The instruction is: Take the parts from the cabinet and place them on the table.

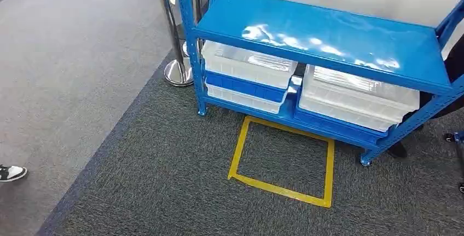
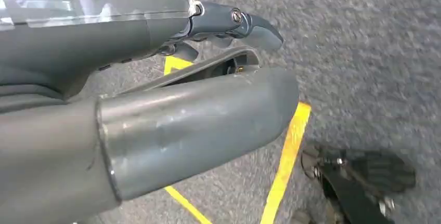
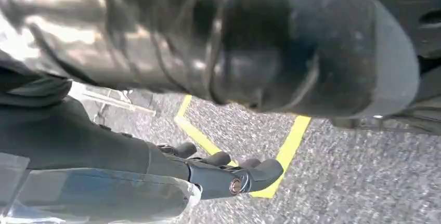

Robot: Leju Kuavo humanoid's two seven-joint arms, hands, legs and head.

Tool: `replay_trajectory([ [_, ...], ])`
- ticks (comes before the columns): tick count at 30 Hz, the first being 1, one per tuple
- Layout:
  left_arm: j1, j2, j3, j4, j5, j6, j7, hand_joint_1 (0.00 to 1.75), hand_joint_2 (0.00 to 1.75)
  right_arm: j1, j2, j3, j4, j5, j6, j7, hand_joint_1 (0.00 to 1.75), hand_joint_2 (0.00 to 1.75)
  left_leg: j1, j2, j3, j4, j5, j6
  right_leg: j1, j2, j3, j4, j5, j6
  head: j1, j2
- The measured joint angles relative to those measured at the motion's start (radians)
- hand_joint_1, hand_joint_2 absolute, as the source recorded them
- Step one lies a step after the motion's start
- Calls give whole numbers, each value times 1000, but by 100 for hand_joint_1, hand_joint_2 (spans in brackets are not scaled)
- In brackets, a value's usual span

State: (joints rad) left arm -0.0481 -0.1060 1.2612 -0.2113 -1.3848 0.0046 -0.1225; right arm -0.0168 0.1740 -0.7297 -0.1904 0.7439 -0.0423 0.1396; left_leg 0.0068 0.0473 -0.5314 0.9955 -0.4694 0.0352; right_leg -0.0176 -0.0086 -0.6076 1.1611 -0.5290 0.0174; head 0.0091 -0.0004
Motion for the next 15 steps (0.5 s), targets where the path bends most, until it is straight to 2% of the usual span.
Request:
replay_trajectory([
  [1, 0, 0, 0, 0, 0, -2, 0, 0, 0, 0, 0, -1, 0, 0, 0, 0, 0, 0, 0, 7, 6, 5, -7, -5, 1, -27, 39, -87, 46, -4, 0, 0],
  [2, 3, 0, 2, 0, 1, -3, 2, 0, 0, -1, 0, -2, 0, 1, 0, 0, 0, 0, -6, 15, 4, 8, -14, -12, 10, -73, 51, -115, 30, -15, 0, 0],
  [3, 2, 0, 4, 0, 1, -3, 2, 0, 0, -3, 1, -3, 0, 1, 0, 0, 0, 0, -10, 21, 6, 17, -22, -19, 11, -56, 49, -123, 37, -21, -1, 0],
  [6, -4, 0, 8, 0, 1, -3, 2, 0, 0, -2, 3, -5, 0, 2, 0, 0, 0, 0, -8, 48, 20, 11, -24, -33, 14, -24, 46, -124, 38, -35, 0, 0],
  [7, -4, 1, 9, 0, 1, -3, 3, 0, 0, -2, 3, -5, 0, 2, 0, 0, 0, 0, -4, 38, 17, 16, -34, -41, 4, -16, 55, -132, 44, -45, -1, 0],
  [8, -4, 0, 10, 0, 1, -4, 2, 0, 0, -2, 3, -5, 0, 2, 0, 0, 0, 0, -1, 1, 10, 43, -57, -48, 3, -10, 54, -133, 46, -48, -1, 0],
  [9, -4, 0, 10, 0, 1, -4, 2, 0, 0, -3, 4, -5, 0, 2, 0, 0, 0, 0, 2, -25, -20, 111, -102, -53, 3, -1, 51, -133, 48, -51, -1, 0],
  [11, -1, 3, 12, 0, 1, -4, 3, 0, 0, -3, 6, -5, 0, 2, 0, 0, 0, 0, 5, -37, -97, 275, -175, -60, 3, 21, 47, -132, 48, -52, -1, 0],
  [12, 0, 3, 14, 0, 1, -4, 3, 0, 0, -2, 6, -5, 0, 2, 0, 0, 0, 0, 5, -37, -122, 326, -184, -61, 3, 32, 48, -132, 48, -52, -1, 0],
  [13, 1, 4, 15, 0, 1, -4, 3, 0, 0, -1, 6, -5, 0, 2, 0, 0, 0, 0, 5, -37, -128, 331, -168, -60, 3, 44, 49, -131, 48, -52, -1, 0],
  [14, 2, 5, 15, 0, 1, -4, 3, 0, 0, -1, 6, -6, 0, 2, 0, 0, 0, 0, 6, -38, -110, 285, -128, -58, 3, 59, 51, -131, 48, -52, -1, 0],
  [15, 3, 5, 15, 0, 1, -4, 3, 0, 0, -1, 6, -6, 0, 2, 0, 0, 0, 0, 6, -44, -70, 195, -71, -55, 3, 75, 55, -130, 48, -51, -1, 0],
])
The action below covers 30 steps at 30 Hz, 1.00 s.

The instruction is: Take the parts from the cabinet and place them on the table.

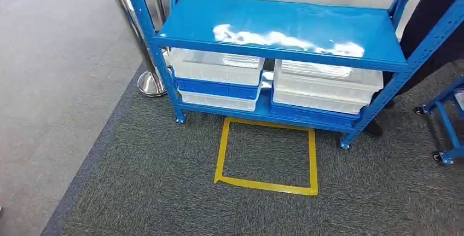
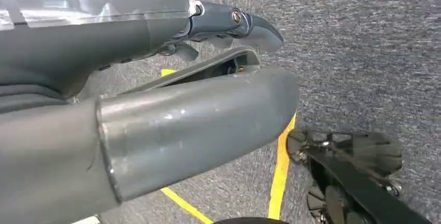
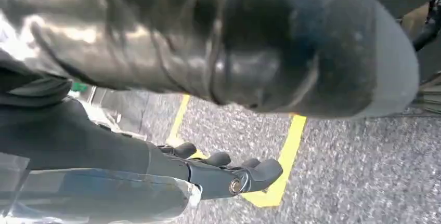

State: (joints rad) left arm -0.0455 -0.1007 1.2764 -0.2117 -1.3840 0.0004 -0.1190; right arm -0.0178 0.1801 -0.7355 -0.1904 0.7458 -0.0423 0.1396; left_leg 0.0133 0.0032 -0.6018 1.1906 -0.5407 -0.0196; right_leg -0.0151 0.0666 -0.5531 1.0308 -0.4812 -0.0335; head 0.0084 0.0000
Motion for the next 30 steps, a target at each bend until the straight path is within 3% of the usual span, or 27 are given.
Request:
replay_trajectory([
  [1, 0, 0, 0, 0, 0, 0, 0, 0, 0, -1, 2, 0, 0, 0, 0, 0, 0, 0, 1, -24, 42, -100, 52, 4, 0, 13, 2, 0, -1, 2, 0, 0],
  [2, 1, 2, 0, 0, 0, 0, 0, 0, 0, -1, 3, 0, 0, 0, 0, 0, 0, 0, 5, -81, 66, -162, 61, 10, -3, 24, 1, 0, -1, 5, 0, 0],
  [3, 2, 2, 1, 0, 0, 0, 0, 0, 0, -5, 3, 0, 0, 0, 0, 0, 0, 0, 5, -95, 72, -179, 55, 12, 2, 36, -4, 5, -1, 14, 1, 0],
  [5, 0, 2, 1, 0, 2, 0, 2, 0, 0, -4, 5, 0, 0, 2, 0, 0, 0, 0, -2, -76, 72, -177, 52, 16, -7, 58, -13, 1, 6, 31, 0, 0],
  [6, -2, 3, 2, 0, 4, -1, 3, 0, 0, 0, 6, 0, 0, 5, 0, 0, 0, 0, -4, -65, 74, -179, 55, 22, -9, 70, -15, -5, 11, 40, 0, 0],
  [7, -2, 4, 2, 0, 10, -3, 3, 0, 0, 2, 8, 0, 0, 8, 0, 2, 0, 0, 5, -52, 77, -195, 63, 34, -3, 76, -15, -4, 11, 49, 1, 0],
  [8, -1, 5, 3, 0, 16, -7, 4, 0, 0, 1, 9, 0, 0, 16, -1, 6, 0, 0, 4, -34, 81, -203, 70, 42, -3, 15, -22, 16, -6, 48, 1, 0],
  [9, 0, 9, 6, 0, 21, -10, 4, 0, 0, -2, 12, 1, 0, 26, -3, 8, 0, 0, 3, -25, 80, -205, 71, 50, -1, -30, -45, 62, -41, 50, 3, 0],
  [10, 4, 12, 10, 0, 22, -13, 6, 0, 0, -5, 14, 3, 0, 36, -9, 8, 0, 0, 0, -16, 78, -204, 71, 53, -1, -50, -81, 135, -84, 52, 2, 0],
  [11, 5, 16, 13, 0, 23, -16, 7, 0, 0, -6, 16, 6, 0, 45, -17, 7, 0, 0, -3, -3, 75, -203, 70, 54, -1, -57, -118, 214, -122, 54, 2, 0],
  [15, 5, 16, 13, 0, 23, -16, 7, 0, 0, -6, 16, 7, 0, 45, -17, 6, 0, 0, -3, -2, 75, -203, 70, 54, -1, -57, -120, 219, -124, 55, 2, 0],
  [16, 6, 17, 14, 0, 23, -16, 8, 0, 0, -6, 17, 8, 0, 47, -19, 6, 0, 0, -3, 0, 75, -203, 70, 54, -1, -58, -129, 236, -131, 55, 2, 0],
  [17, 6, 19, 18, 0, 23, -19, 8, 0, 0, -6, 18, 11, 0, 51, -23, 5, 0, 0, -6, 10, 73, -202, 70, 54, -2, -61, -153, 288, -146, 57, 3, 0],
  [18, 6, 21, 19, 0, 23, -19, 6, 0, 0, -6, 19, 12, 0, 53, -25, 2, 0, 0, -6, 15, 73, -202, 69, 54, -2, -62, -157, 302, -141, 57, 2, 0],
  [19, 0, 23, 21, 0, 8, -18, -13, 0, 0, -5, 18, 12, 0, 51, -28, -3, 0, 0, -11, 27, 81, -201, 54, 48, 4, -75, 8, 26, -6, 37, 3, 0],
  [20, 0, 18, 21, 0, 3, -15, -13, 0, 0, -7, 15, 12, 0, 50, -24, -3, 0, 0, -19, 30, 84, -196, 48, 41, 13, -85, 25, -13, -33, 26, 2, 0],
  [23, -5, 12, 21, 0, -2, 0, -10, 0, 0, -5, 13, 11, 0, 46, -12, -3, 0, 0, -14, 33, 92, -199, 39, 23, 16, -80, 27, -12, -43, 12, 3, 0],
  [24, -9, 10, 21, 0, -2, 2, -8, 0, 0, -4, 12, 11, 0, 45, -12, -3, 0, 0, -19, 36, 103, -199, 33, 16, 8, -77, 33, -21, -35, 5, 2, 0],
  [25, -7, 8, 21, 0, -2, 6, -4, 0, 0, -1, 12, 11, 0, 45, -13, -3, 0, 0, -11, 24, 100, -182, 31, 11, 3, -76, 49, -30, -31, 4, 3, 0],
  [26, -7, 5, 21, 0, -2, 7, -4, 0, 0, 0, 12, 11, 0, 45, -13, -3, 0, 0, -11, 15, 77, -134, 10, 8, 1, -77, 59, -33, -36, -4, 0, 0],
  [28, -4, 1, 21, 0, -2, 9, -1, 0, 0, 0, 12, 11, 0, 45, -13, -3, 0, 0, -4, 7, -21, 28, -51, -1, 2, -75, 72, -33, -48, -8, 0, 0],
  [29, -2, 0, 21, 0, -2, 10, -1, 0, 0, 1, 12, 11, 0, 45, -13, -3, 0, 0, -2, 7, -78, 108, -67, -5, 2, -69, 81, -33, -58, -7, 0, 0],
  [30, 1, 0, 21, 0, -2, 10, 0, 0, 0, 2, 12, 11, 0, 46, -13, -3, 0, 0, 0, 7, -114, 141, -55, -7, 0, -64, 92, -33, -68, -5, -1, 0],
])
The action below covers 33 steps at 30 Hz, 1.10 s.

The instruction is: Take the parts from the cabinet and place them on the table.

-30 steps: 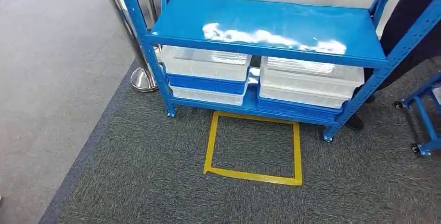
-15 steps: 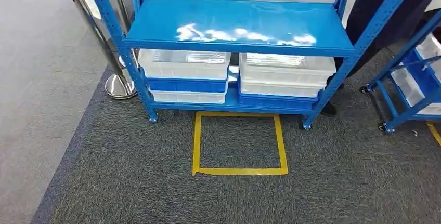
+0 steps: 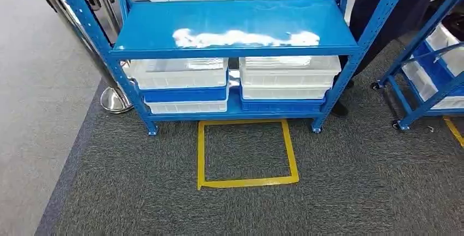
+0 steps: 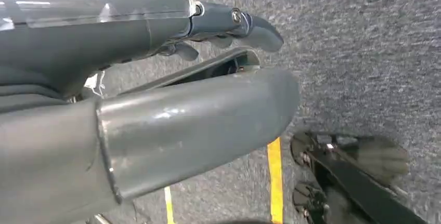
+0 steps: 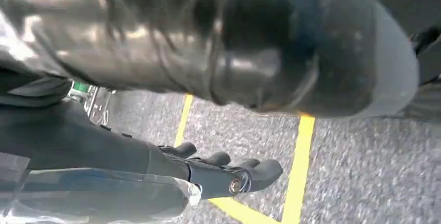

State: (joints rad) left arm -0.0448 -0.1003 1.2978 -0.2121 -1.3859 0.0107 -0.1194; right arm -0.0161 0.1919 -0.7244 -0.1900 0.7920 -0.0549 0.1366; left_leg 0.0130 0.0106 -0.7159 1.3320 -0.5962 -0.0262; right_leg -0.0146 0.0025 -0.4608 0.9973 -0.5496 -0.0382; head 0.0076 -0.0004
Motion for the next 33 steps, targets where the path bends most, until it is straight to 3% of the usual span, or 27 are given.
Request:
replay_trajectory([
  [1, 3, 0, 0, 0, 0, 0, 0, 0, 0, 2, 0, 0, 0, 0, 0, 0, 0, 0, 1, 0, -11, -16, 35, -1, -1, 4, 13, 0, -11, 2, 0, 0],
  [2, 5, 0, 0, 0, 0, 0, 0, 0, 0, 3, 0, 0, 0, 1, 0, 0, 0, 0, 2, 0, -1, -75, 97, -1, -3, 9, 32, 0, -26, 6, 0, 0],
  [4, 10, 0, 0, 0, 0, 0, 0, 0, 0, 8, 0, 0, 0, 1, 0, 0, 0, 0, 3, 0, 44, -261, 228, 5, -6, 13, 68, -1, -60, 16, 0, 0],
  [5, 11, 0, 0, 0, 0, -1, 0, 0, 0, 12, 0, -1, 0, 1, 0, 0, 0, 0, -5, -4, 55, -243, 196, 9, -3, 12, 73, -3, -71, 25, 0, 0],
  [7, 7, -1, 0, 0, 0, -1, 0, 0, 0, 5, 0, -1, 0, 2, 0, -3, 0, 0, -11, -1, 76, -267, 166, 29, -1, 16, 90, -13, -85, 42, 1, 0],
  [8, 5, -1, 0, 0, 0, -1, 0, 0, 0, 3, 0, -1, 0, 3, 0, -3, 0, 0, -9, -2, 84, -273, 155, 39, -3, 15, 103, -9, -77, 48, 0, 0],
  [9, 3, -1, 0, 0, 0, -1, -1, 0, 0, -1, 0, -1, 0, 3, 0, -3, 0, 0, -9, -4, 100, -280, 147, 48, -3, 16, 89, 29, -50, 54, 0, 0],
  [11, 4, -3, 0, 0, 0, -1, -1, 0, 0, -2, 0, -1, -1, 3, 0, -3, 0, 0, -3, -2, 145, -308, 130, 63, -5, 10, -3, 192, 10, 58, 1, 0],
  [12, 3, -3, 0, 0, 0, 0, -1, 0, 0, -2, 0, -1, -1, 3, 0, -3, 0, 0, -2, -2, 163, -316, 120, 68, -5, 8, -60, 259, 6, 59, 0, 0],
  [13, 2, -3, 0, 0, 0, 0, -1, 0, 0, -3, 0, -2, -1, 3, 0, -3, 0, 0, -3, -3, 183, -322, 108, 68, -5, 8, -119, 307, -33, 60, 2, 0],
  [15, 4, -3, 0, 0, 0, 0, -1, 0, 0, -1, 0, -2, -1, 3, 0, -3, 0, 0, -3, -5, 223, -329, 81, 67, -4, 7, -195, 328, -127, 65, 2, 0],
  [16, 4, -4, 0, 0, 0, 0, -1, 0, 0, 1, 0, -2, -1, 3, 0, -3, 0, 0, -3, -8, 241, -329, 66, 66, -4, 7, -218, 314, -152, 64, 0, 0],
  [17, 6, -5, 0, 0, 0, 0, -1, 0, 0, 3, 0, -2, -1, 3, 0, -3, 0, 0, -3, -10, 261, -330, 49, 65, -3, 5, -232, 278, -152, 62, 2, 0],
  [18, 7, -6, 0, 0, 0, 0, -1, 0, 0, 8, -1, -2, -1, 3, 0, -3, 0, 0, -3, -11, 284, -330, 30, 62, 0, 3, -235, 223, -118, 57, 1, 0],
  [19, 7, -7, 0, 0, 0, 0, -1, 0, 0, 12, -1, -2, -1, 3, 0, -3, 0, 0, -4, -11, 308, -330, 11, 60, 5, 1, -235, 152, -27, 48, 2, 0],
  [20, 13, -10, 0, 0, 0, -1, -1, 0, 0, 23, -3, -2, 0, 3, 0, -3, 0, 0, -4, -10, 323, -331, -5, 58, 13, -5, -241, 99, 111, 34, 2, 0],
  [21, 9, -11, 0, 0, 0, -1, -1, 0, 0, 21, -5, -3, 0, 3, 0, -3, 0, 0, -10, -16, 337, -330, -24, 49, 16, -3, -236, 92, 142, 32, 1, 0],
  [23, 5, -12, 0, 0, -1, -1, -1, 0, 0, 15, -5, -3, 0, 3, 0, -3, 0, 0, -10, -13, 385, -346, -33, 32, 18, 3, -208, 93, 108, 21, 0, 0],
  [24, 0, -12, 0, 0, -1, 0, -2, 0, 0, 15, -5, -3, 0, 3, 0, -3, 0, 0, -10, -13, 375, -326, -6, 26, 15, 3, -193, 84, 97, 13, 0, 0],
  [25, -8, -11, 0, 0, -2, 0, -2, 0, 0, 11, -5, -3, 0, 3, 0, -3, 0, 0, -10, -13, 341, -266, 24, 23, 6, 7, -167, 70, 95, 9, -1, 0],
  [26, -10, -11, 0, 0, -4, 0, -2, 0, 0, 13, -5, -3, 0, 3, 0, -3, 0, 0, -8, -13, 294, -176, 66, 18, 6, 5, -141, 52, 87, 4, 0, 0],
  [27, -13, -12, 0, 0, -5, -1, -3, 0, 0, 12, -5, -3, 0, 3, 0, -3, 0, 0, -6, -13, 241, -99, 76, 14, 7, 4, -117, 36, 77, -1, -1, 0],
  [28, -12, -13, 0, 0, -6, -1, -3, 0, 0, 11, -5, -3, 0, 3, 0, -4, 0, 0, -4, -13, 187, -43, 51, 11, 7, 5, -89, 21, 65, -2, 0, 0],
  [29, -9, -13, 0, 0, -7, 0, -3, 0, 0, 11, -5, -3, 0, 3, 0, -5, 0, 0, -3, -13, 142, -18, -2, 8, 7, 8, -58, 6, 51, -2, -1, 0],
  [31, 0, -13, 0, 0, -8, 0, -1, 0, 0, 14, -5, -4, 0, 3, 0, -5, 0, 0, -3, -12, 76, -36, -117, 7, 6, 16, 5, -16, 22, 0, -1, 0],
  [32, 5, -13, 0, 0, -9, 1, -1, 0, 0, 16, -5, -5, 0, 3, 0, -5, 0, 0, -3, -12, 53, -73, -141, 7, 6, 18, 36, -26, 5, 1, 0, 0],
  [33, 8, -13, 0, 0, -10, 2, -1, 0, 0, 17, -5, -5, 0, 3, 1, -5, 0, 0, -4, -13, 36, -123, -120, 12, 7, 20, 65, -32, -13, 3, -1, 0],
])
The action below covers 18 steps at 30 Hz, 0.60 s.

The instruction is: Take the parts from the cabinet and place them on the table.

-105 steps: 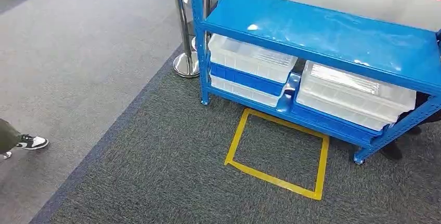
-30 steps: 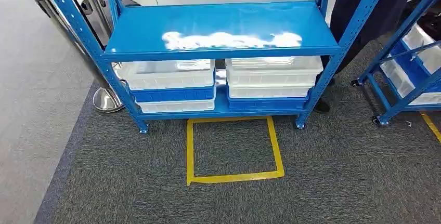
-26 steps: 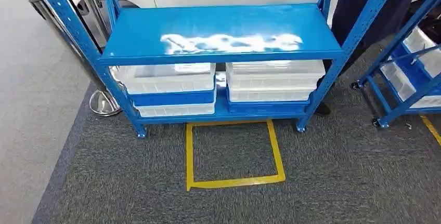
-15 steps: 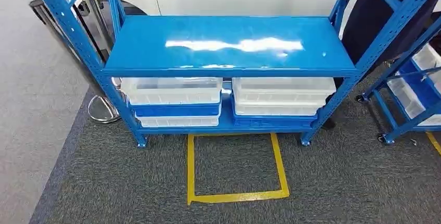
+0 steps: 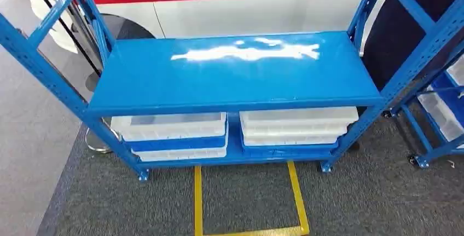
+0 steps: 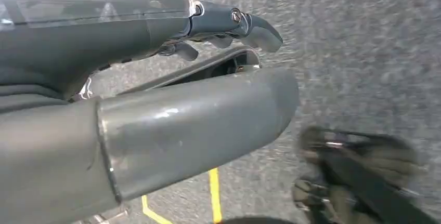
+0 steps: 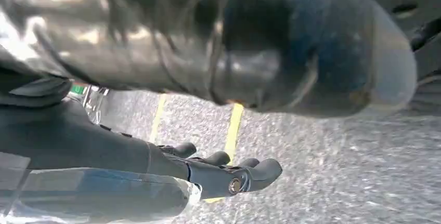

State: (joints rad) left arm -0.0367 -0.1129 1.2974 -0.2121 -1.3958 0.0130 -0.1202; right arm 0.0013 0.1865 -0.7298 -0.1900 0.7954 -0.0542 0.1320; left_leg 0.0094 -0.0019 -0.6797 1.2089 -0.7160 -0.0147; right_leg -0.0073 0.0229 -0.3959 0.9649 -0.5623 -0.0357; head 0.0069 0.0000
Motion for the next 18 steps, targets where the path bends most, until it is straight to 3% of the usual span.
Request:
replay_trajectory([
  [1, 5, 0, 0, 0, -1, 0, 1, 0, 0, 1, 0, -1, 0, 0, 1, 0, 0, 0, -1, -1, -15, -67, 91, 8, 2, 0, 27, -4, -21, 2, 0, 0],
  [2, 10, 0, 0, 0, -1, 0, 4, 0, 0, 6, 0, -2, 0, 0, 1, 0, 0, 0, -4, -1, -26, -138, 247, 17, 2, 0, 42, -6, -42, 4, 0, 0],
  [3, 15, 3, 0, 0, -1, 0, 6, 0, 0, 5, 2, -3, 4, 2, 6, 0, 0, 0, -11, -2, -35, -173, 377, 22, 7, 6, 66, 4, -68, 11, 2, 0],
  [4, 15, 3, 0, 0, -1, 0, 6, 0, 0, 0, 2, -3, 4, 4, 8, -3, 0, 0, -17, -4, -20, -148, 355, 27, 7, 12, 81, -2, -93, 20, 2, 0],
  [5, 11, 3, 0, 0, -2, 0, 9, 0, 0, -6, 2, -3, 3, 6, 11, -4, 0, 0, -18, -4, -13, -142, 339, 36, 2, 11, 109, -10, -101, 25, 1, 0],
  [6, 3, 3, 0, 0, -3, 0, 8, 0, 0, -9, 2, -4, 2, 6, 12, -5, 0, 0, -18, -4, 1, -145, 325, 46, 4, 10, 104, 18, -77, 33, 1, 0],
  [8, -11, 3, 0, 0, -4, 0, 6, 0, 0, -22, 2, -3, 1, 6, 13, -6, 0, 0, -12, -4, 36, -165, 310, 59, 1, 3, 19, 183, 1, 41, 2, 0],
  [9, -14, 3, 0, 0, -5, 0, 6, 0, 0, -24, 2, -3, 1, 7, 13, -6, 0, 0, -10, -4, 54, -173, 297, 65, 2, -6, -35, 263, 15, 44, 1, 0],
  [10, -13, 4, -1, 0, -7, 0, 7, 0, 0, -27, 2, -3, 1, 7, 13, -8, 0, 0, -9, -2, 75, -179, 284, 67, 0, -11, -93, 322, -15, 51, 1, 0],
  [11, -12, 4, 0, 0, -7, 1, 9, 0, 0, -25, 2, -4, 1, 7, 14, -7, 0, 0, -9, -2, 94, -184, 271, 66, -1, -13, -128, 342, -65, 52, 0, 0],
  [13, -5, 3, 0, 0, -7, 2, 10, 0, 0, -17, 2, -5, 1, 8, 15, -7, 0, 0, -8, -6, 135, -185, 242, 66, -3, -16, -186, 336, -191, 53, 1, 0],
  [14, -5, 3, 0, 0, -8, 3, 11, 0, 0, -15, 2, -5, 1, 8, 15, -6, 0, 0, -7, -9, 154, -185, 226, 65, -4, -17, -207, 315, -228, 54, 1, 0],
  [15, -3, 3, 0, 0, -8, 4, 13, 0, 0, -13, 2, -6, 1, 9, 15, -6, 0, 0, -7, -11, 176, -185, 209, 62, -4, -17, -223, 277, -229, 55, 1, 0],
  [16, -3, 3, -1, 0, -9, 4, 15, 0, 0, -10, 1, -7, 1, 9, 16, -6, 0, 0, -7, -12, 196, -185, 192, 58, -4, -17, -235, 223, -171, 49, 1, 0],
  [17, -3, 2, -1, 0, -10, 5, 16, 0, 0, -6, 0, -8, 1, 9, 18, -6, 0, 0, -7, -11, 210, -186, 175, 54, -2, -18, -246, 158, -47, 43, 1, 0],
  [18, 0, 2, -1, 0, -10, 5, 19, 0, 0, 1, 0, -9, 1, 9, 18, -6, 0, 0, -10, -11, 229, -180, 159, 49, 4, -20, -256, 124, 94, 38, 1, 0],
])
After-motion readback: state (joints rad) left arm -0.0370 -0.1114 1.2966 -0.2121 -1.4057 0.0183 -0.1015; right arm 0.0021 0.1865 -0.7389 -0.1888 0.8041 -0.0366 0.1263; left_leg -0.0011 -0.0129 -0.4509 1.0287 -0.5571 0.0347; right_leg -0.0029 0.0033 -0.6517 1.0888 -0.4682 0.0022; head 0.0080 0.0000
